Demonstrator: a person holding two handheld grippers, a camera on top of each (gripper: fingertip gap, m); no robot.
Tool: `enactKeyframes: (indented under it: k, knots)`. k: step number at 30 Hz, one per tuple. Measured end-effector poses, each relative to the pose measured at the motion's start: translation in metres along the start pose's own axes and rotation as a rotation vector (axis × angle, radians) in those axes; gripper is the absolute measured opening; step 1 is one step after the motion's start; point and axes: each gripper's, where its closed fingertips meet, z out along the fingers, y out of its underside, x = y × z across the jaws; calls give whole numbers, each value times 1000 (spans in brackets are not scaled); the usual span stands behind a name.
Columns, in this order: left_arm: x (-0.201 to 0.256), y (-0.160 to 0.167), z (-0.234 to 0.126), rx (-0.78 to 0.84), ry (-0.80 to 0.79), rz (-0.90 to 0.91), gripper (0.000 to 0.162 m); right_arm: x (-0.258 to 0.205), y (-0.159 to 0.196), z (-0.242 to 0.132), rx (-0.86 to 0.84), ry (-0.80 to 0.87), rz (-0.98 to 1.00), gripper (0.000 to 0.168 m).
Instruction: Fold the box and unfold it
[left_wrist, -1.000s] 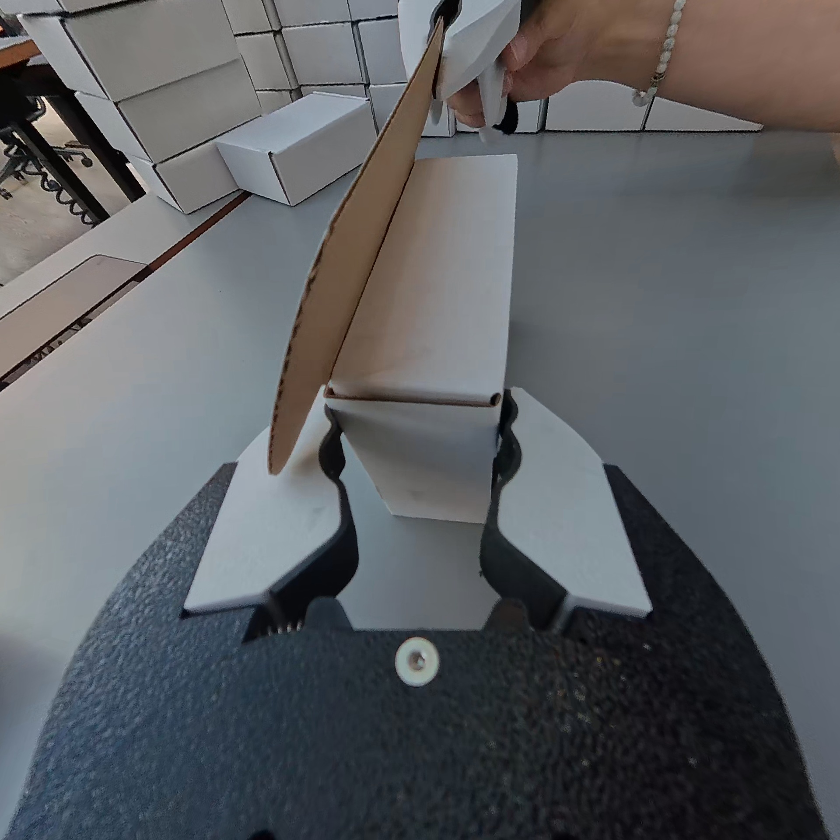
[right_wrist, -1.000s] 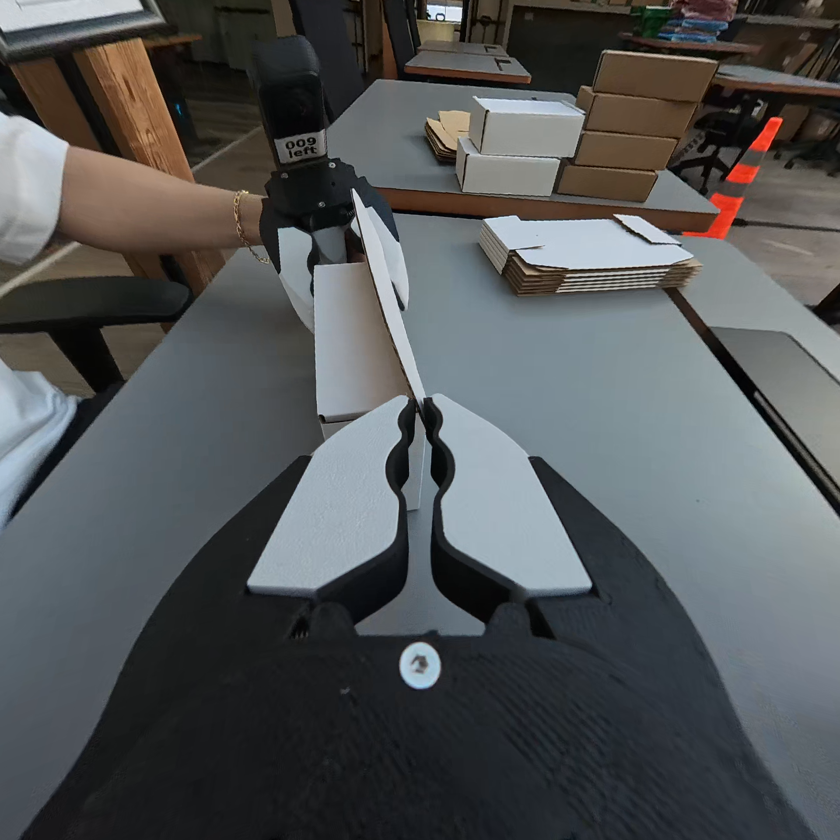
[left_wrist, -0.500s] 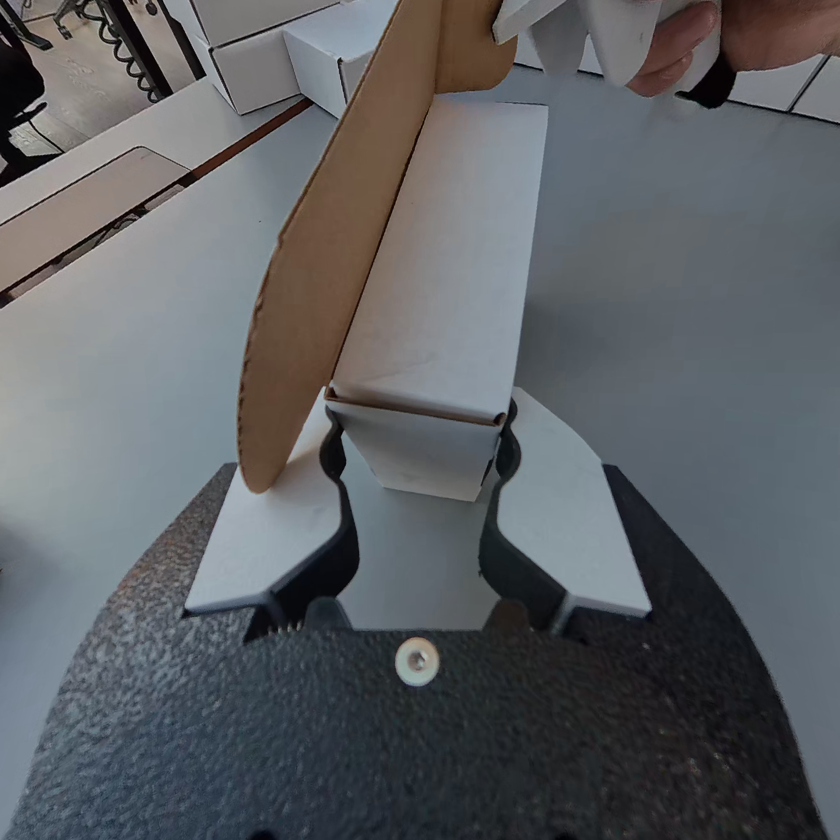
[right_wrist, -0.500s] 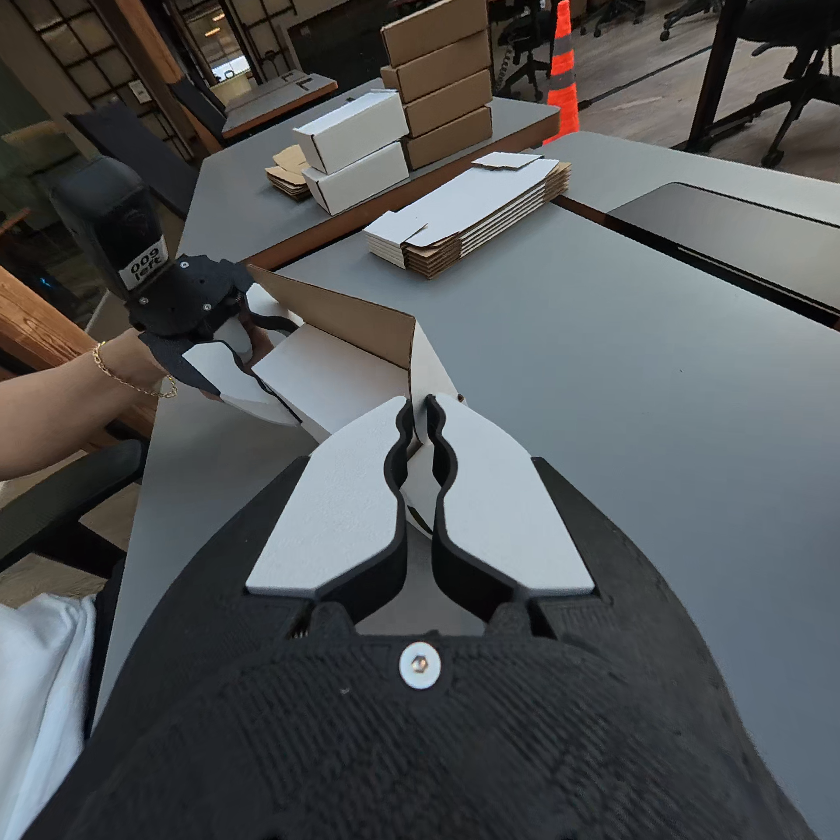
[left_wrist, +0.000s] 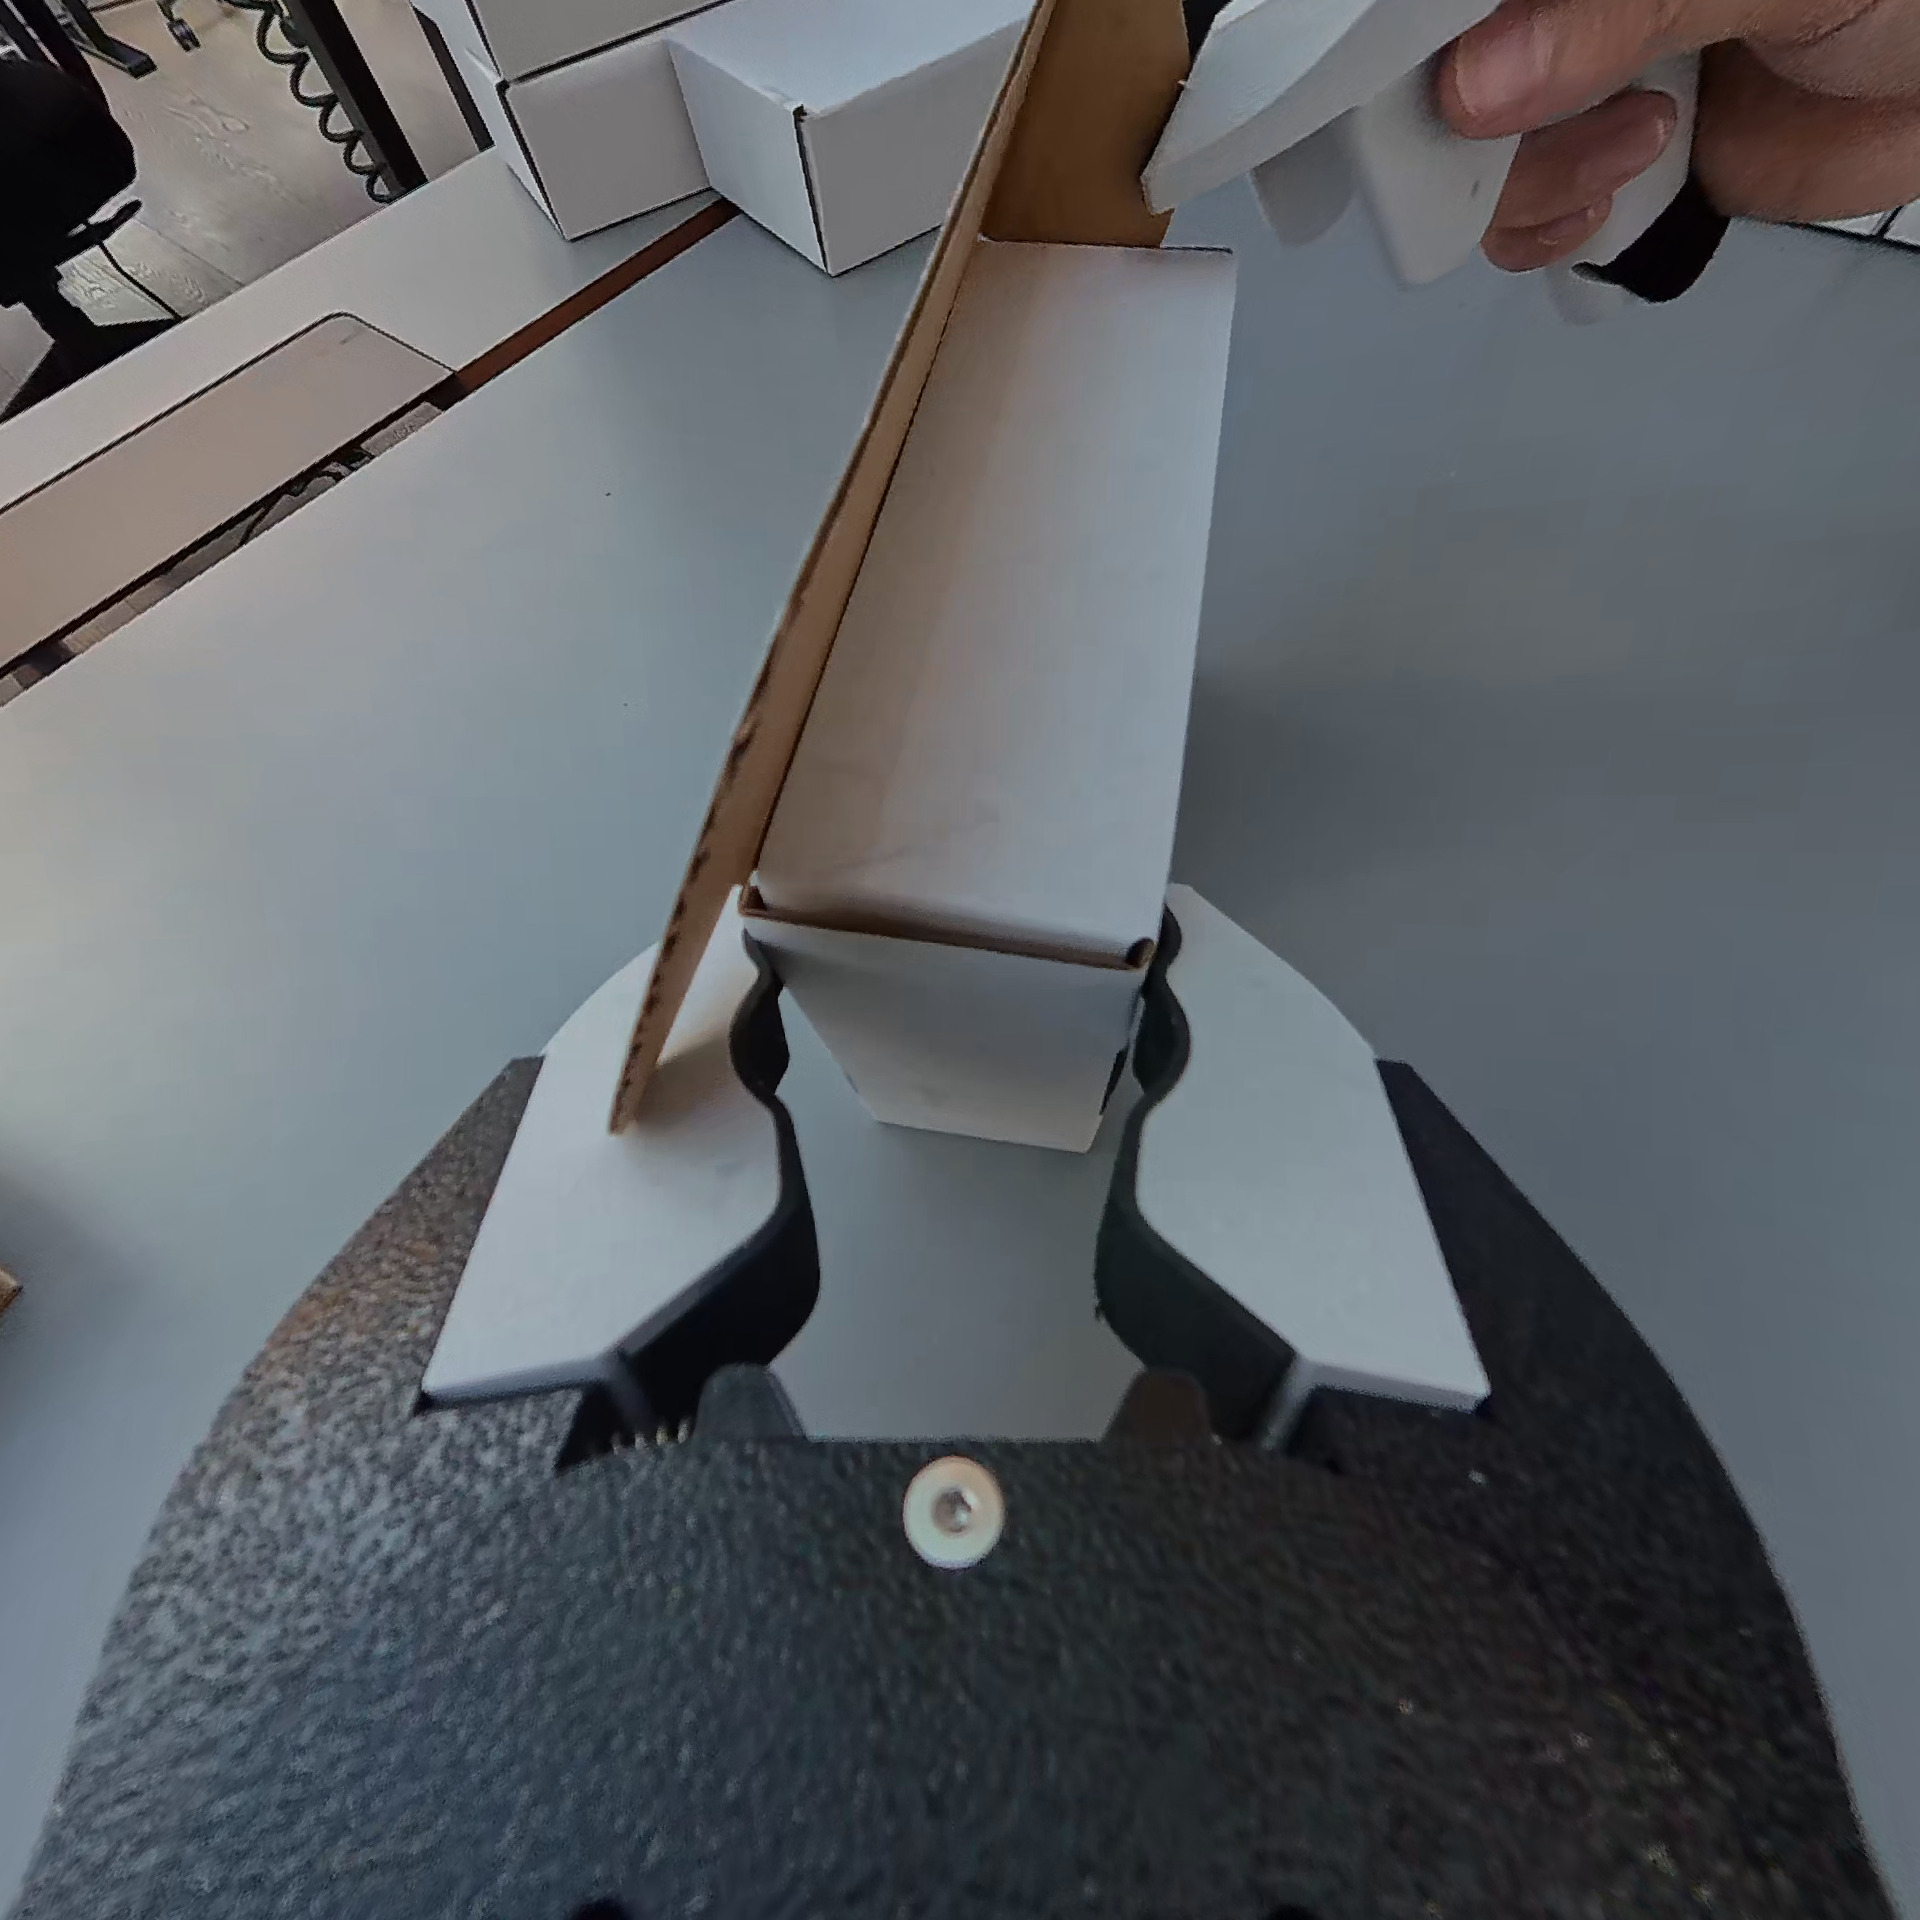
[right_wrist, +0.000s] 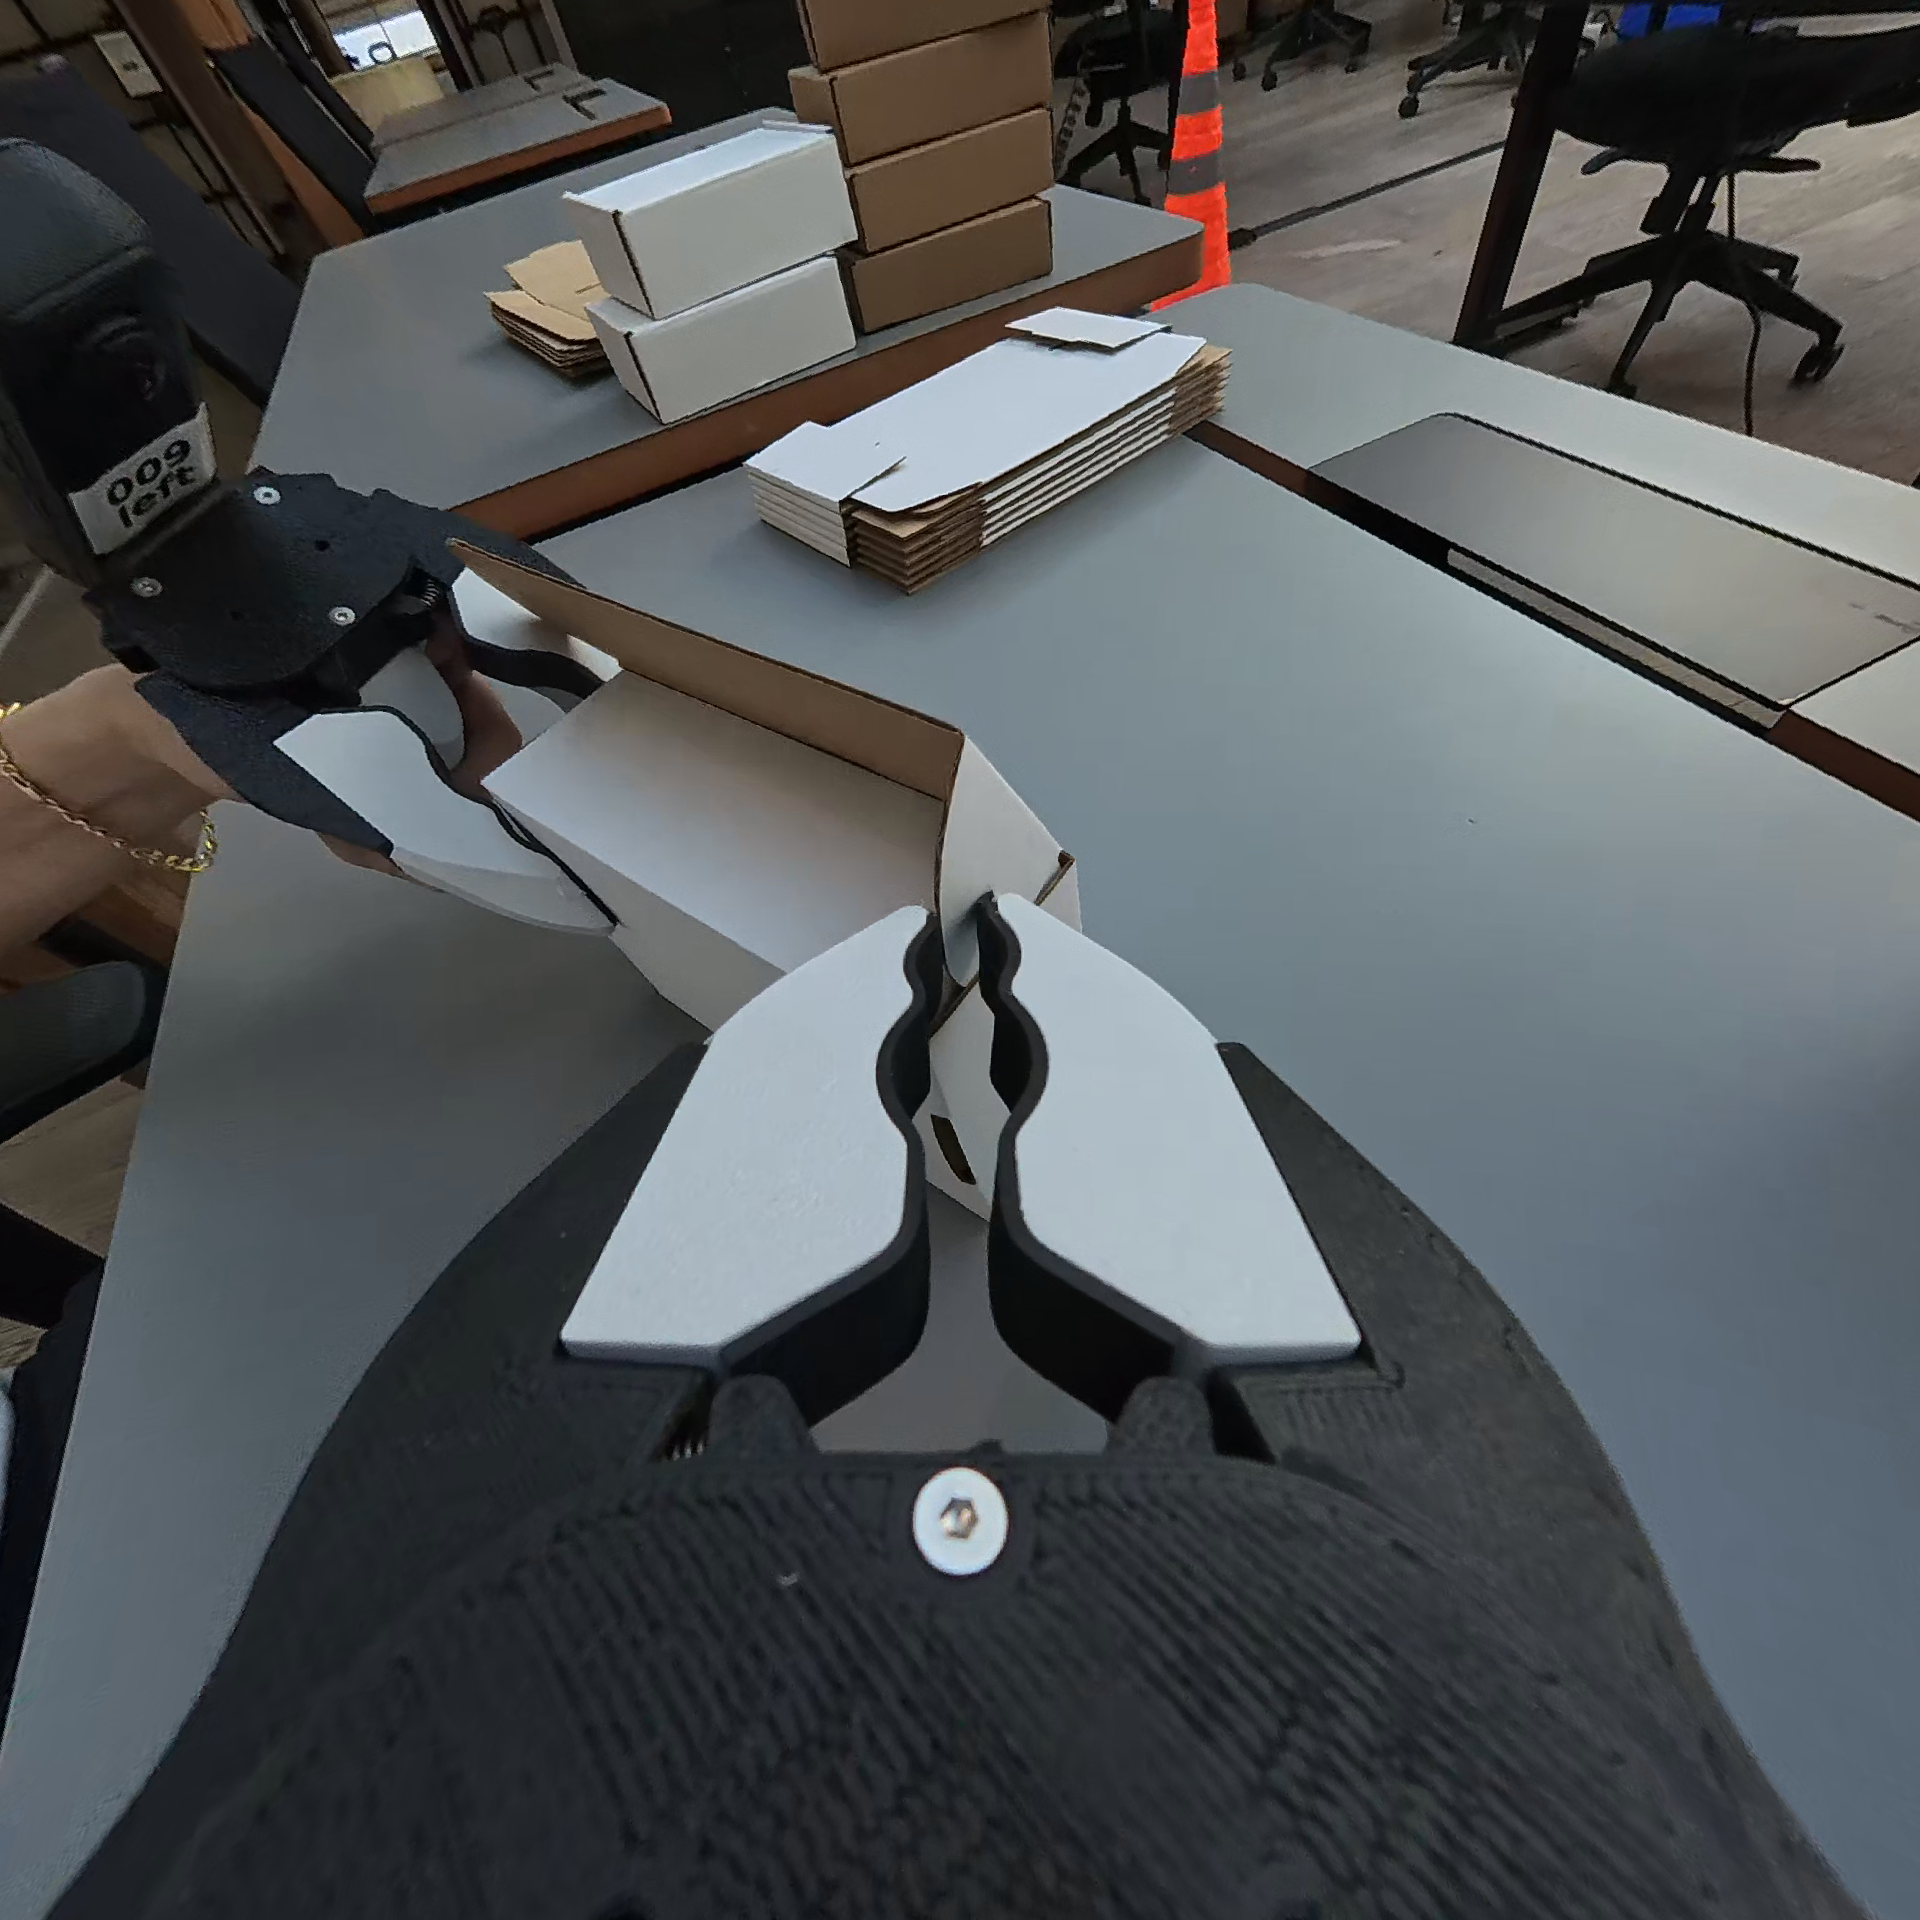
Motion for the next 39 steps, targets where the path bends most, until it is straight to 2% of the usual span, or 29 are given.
enactKeyframes:
  k: [8,11,14,17,21,25,30,34,38,39]
  knots:
    - [0,0,-2,41,-11,12,67,4,4,4,-29,148,-66,3]
    - [-1,-2,-14,113,-29,23,75,6,3,6,-37,197,-60,3]
    - [1,-8,-36,214,-14,-18,74,8,3,7,-57,238,-69,2]
    - [-1,-20,-60,312,-69,-5,63,8,3,8,-73,268,-95,2]
    - [0,-32,-79,359,-160,114,35,8,2,10,-82,280,-104,2]
    - [-1,-32,-73,335,-166,131,26,6,2,11,-82,273,-102,2]
    - [-2,-32,-68,343,-174,114,3,5,2,10,-85,284,-99,2]
    - [-14,-30,-67,295,-226,-33,4,4,2,11,-67,332,-109,2]
    - [-28,-26,-66,186,-267,-396,4,-2,2,12,-20,422,-113,2]
    - [-31,-27,-66,149,-285,-415,4,-2,2,12,-19,458,-118,3]
